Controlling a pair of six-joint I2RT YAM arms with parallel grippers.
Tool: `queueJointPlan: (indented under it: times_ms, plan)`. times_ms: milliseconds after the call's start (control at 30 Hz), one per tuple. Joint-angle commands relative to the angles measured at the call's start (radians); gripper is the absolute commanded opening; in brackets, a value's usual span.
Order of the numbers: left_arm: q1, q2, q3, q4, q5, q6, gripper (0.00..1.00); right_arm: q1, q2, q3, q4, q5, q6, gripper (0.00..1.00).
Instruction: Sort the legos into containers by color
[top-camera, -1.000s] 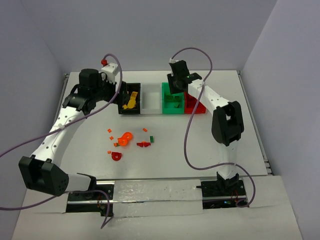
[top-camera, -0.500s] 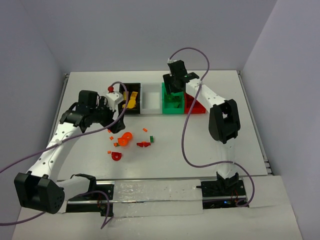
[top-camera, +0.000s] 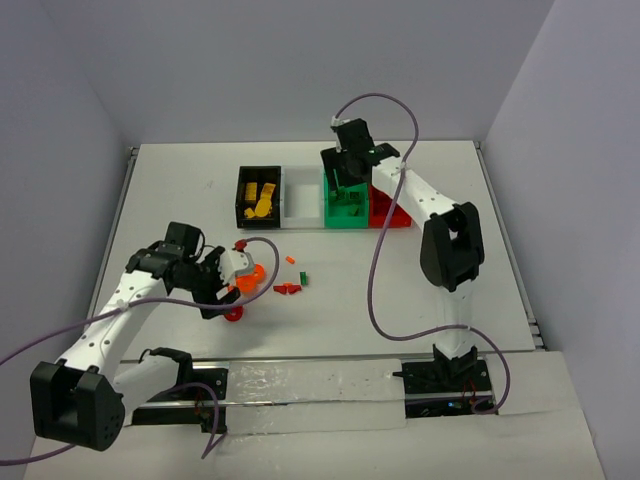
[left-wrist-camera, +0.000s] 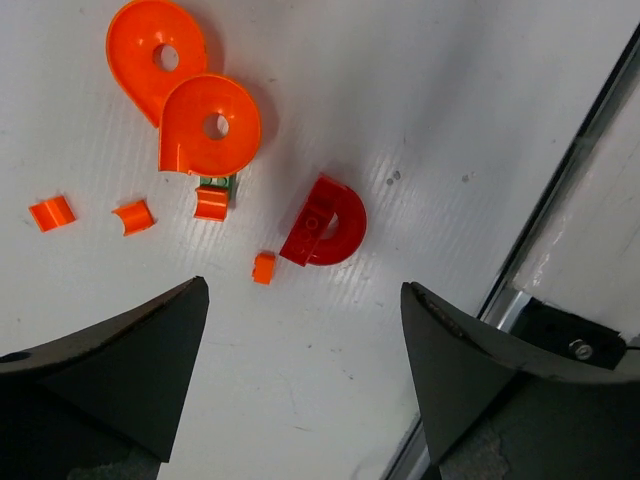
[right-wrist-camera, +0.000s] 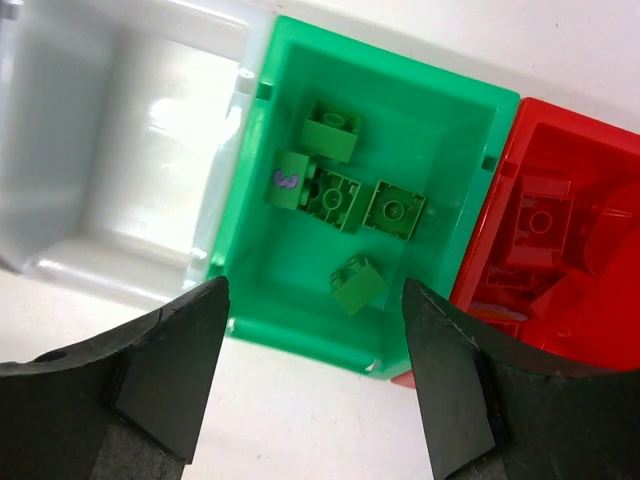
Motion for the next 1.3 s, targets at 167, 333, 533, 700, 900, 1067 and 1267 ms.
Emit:
queueJointPlan:
  times_ms: [167,333,533,700,900,1067,1267]
  plan:
    - [0.003,0.032,-0.078,0.063,0.037,0.222,0.75,0.003,-0.242,-0.058,-0.030,-0.180,-0.043,0.90]
    - [0.003,0.078,-0.084,0.117,0.068,0.251,0.70,-0.008,-0.290,-0.086,-0.037,-0.214,-0.051,0.97]
    - [0.002,0.147,-0.077,0.151,0.106,0.265,0.62,-0.041,-0.321,-0.092,-0.063,-0.240,-0.057,0.98]
    - [0.000,0.174,-0.090,0.181,0.111,0.267,0.59,-0.072,-0.337,-0.095,-0.076,-0.262,-0.053,0.98]
    - [-0.011,0.214,-0.114,0.210,0.106,0.267,0.58,-0.111,-0.352,-0.104,-0.082,-0.277,-0.056,0.98]
    - [-0.020,0.241,-0.142,0.251,0.085,0.268,0.58,-0.126,-0.347,-0.106,-0.089,-0.287,-0.059,0.98]
    - [-0.030,0.269,-0.156,0.285,0.065,0.262,0.54,-0.131,-0.345,-0.107,-0.090,-0.293,-0.057,0.98]
